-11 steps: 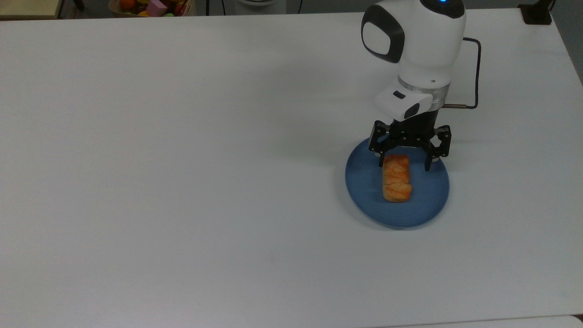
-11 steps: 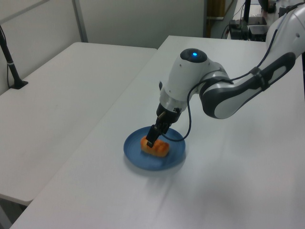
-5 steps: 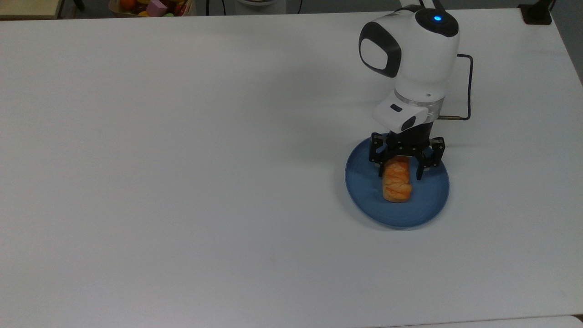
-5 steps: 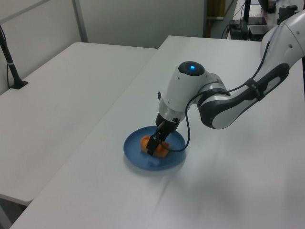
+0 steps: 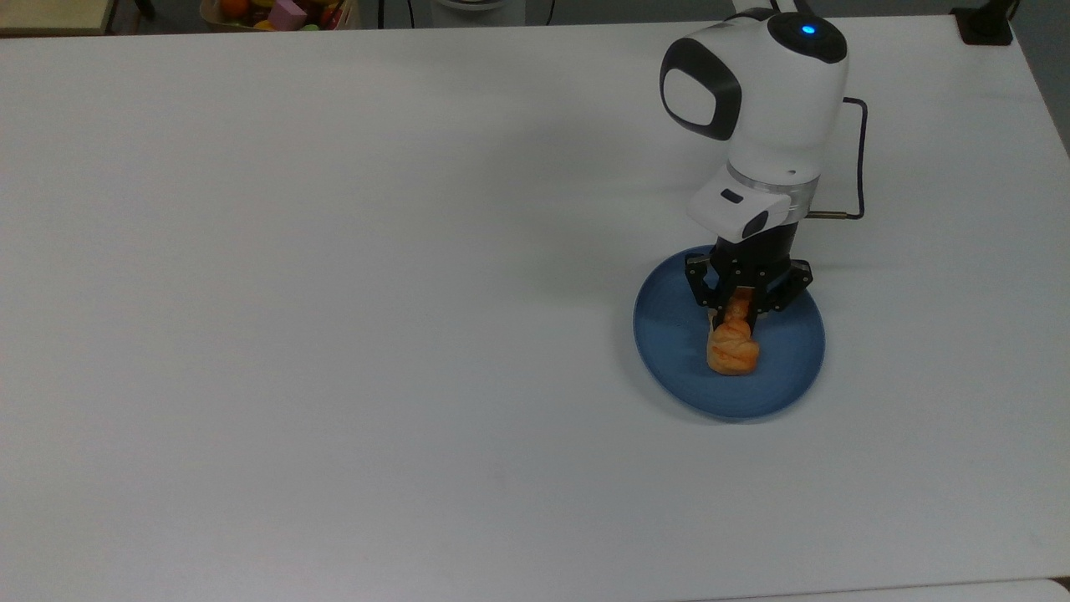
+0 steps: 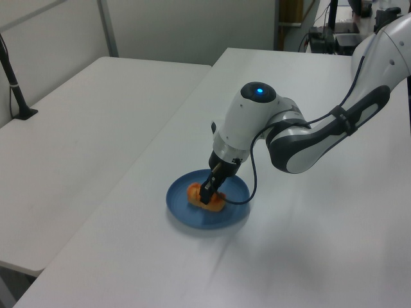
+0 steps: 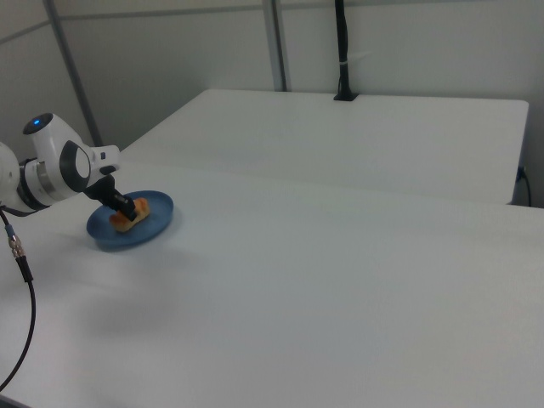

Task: Put the bread on the table
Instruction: 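Lower the gripper and close it around the bread roll, then lift the bread roll up off the blue plate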

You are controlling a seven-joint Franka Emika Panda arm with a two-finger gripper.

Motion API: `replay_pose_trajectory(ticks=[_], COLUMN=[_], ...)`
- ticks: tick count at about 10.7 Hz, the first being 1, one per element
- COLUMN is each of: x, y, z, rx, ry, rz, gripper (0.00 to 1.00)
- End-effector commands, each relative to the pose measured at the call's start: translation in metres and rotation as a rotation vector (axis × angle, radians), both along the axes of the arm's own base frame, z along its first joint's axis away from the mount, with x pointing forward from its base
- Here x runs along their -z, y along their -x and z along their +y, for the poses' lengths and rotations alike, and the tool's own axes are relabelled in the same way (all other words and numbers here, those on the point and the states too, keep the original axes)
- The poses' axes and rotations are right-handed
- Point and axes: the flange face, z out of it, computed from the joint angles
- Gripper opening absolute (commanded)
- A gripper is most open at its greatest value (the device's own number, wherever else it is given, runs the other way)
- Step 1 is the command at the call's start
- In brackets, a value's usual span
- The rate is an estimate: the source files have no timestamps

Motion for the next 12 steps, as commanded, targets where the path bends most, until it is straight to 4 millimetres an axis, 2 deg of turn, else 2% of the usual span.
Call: replay_pose_trajectory(ticks=[1,5,9,12], x=[-0.025,-0.092,-0.147,-0.179], y=[-0.001,0.004,0.008,0.019], z=[0.001,-0.017,-0.048,-0.054], rx=[0.006,0.042,0.053,0.059], ry=[-0.012,0.001,0.021,0.012], rz=[-0.047,-0.050,-0.042,-0.054], gripper=[0.32,0.32,0.32,0.32])
